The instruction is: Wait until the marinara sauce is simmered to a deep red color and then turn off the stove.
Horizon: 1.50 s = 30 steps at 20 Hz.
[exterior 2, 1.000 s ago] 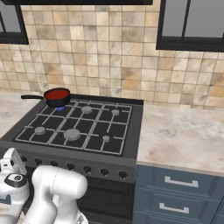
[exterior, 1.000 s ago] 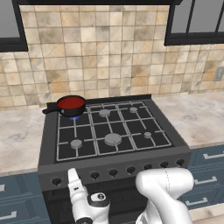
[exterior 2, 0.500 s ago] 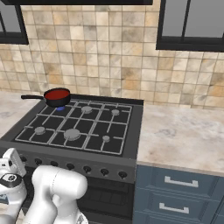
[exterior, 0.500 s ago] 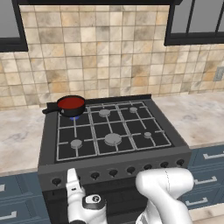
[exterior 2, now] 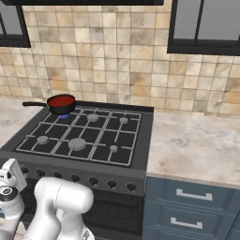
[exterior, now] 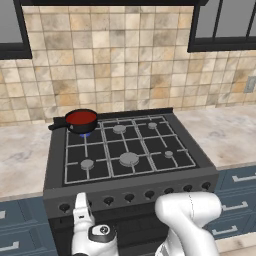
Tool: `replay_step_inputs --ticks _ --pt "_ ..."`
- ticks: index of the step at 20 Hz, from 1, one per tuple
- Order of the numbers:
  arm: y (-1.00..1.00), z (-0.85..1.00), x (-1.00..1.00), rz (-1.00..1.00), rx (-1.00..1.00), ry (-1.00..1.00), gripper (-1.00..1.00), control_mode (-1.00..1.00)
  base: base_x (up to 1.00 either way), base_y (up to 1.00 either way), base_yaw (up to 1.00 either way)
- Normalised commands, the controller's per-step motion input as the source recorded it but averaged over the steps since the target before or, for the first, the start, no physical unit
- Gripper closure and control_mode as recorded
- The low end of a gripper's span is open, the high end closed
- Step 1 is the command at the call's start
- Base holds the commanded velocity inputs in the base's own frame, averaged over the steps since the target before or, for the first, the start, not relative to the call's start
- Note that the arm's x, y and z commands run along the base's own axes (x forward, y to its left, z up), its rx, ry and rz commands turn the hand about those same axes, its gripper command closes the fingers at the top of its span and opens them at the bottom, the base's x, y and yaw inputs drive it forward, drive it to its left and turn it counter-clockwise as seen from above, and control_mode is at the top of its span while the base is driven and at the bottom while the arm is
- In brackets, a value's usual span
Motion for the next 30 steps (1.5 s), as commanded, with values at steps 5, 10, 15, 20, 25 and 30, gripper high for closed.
replay_step_inputs --ticks 5,10,15,20,25,30 --pt "-0.38 0.00 -0.20 -0.15 0.75 0.01 1.00 -1.00 0.00 0.00 0.00" --pt "-0.45 0.01 -0.18 -0.10 0.75 0.07 1.00 -1.00 0.00 0.00 0.00" --pt "-0.57 -0.01 -0.26 0.00 0.75 0.01 1.00 -1.00 0.00 0.00 0.00" --pt "-0.10 0.00 -0.02 -0.12 0.75 0.04 1.00 -1.00 0.00 0.00 0.00" --pt "0.10 0.00 -0.03 -0.29 0.66 0.00 1.00 -1.00 0.00 0.00 0.00" --pt "0.05 0.00 -0.06 -0.29 0.66 0.00 1.00 -1.00 0.00 0.00 0.00"
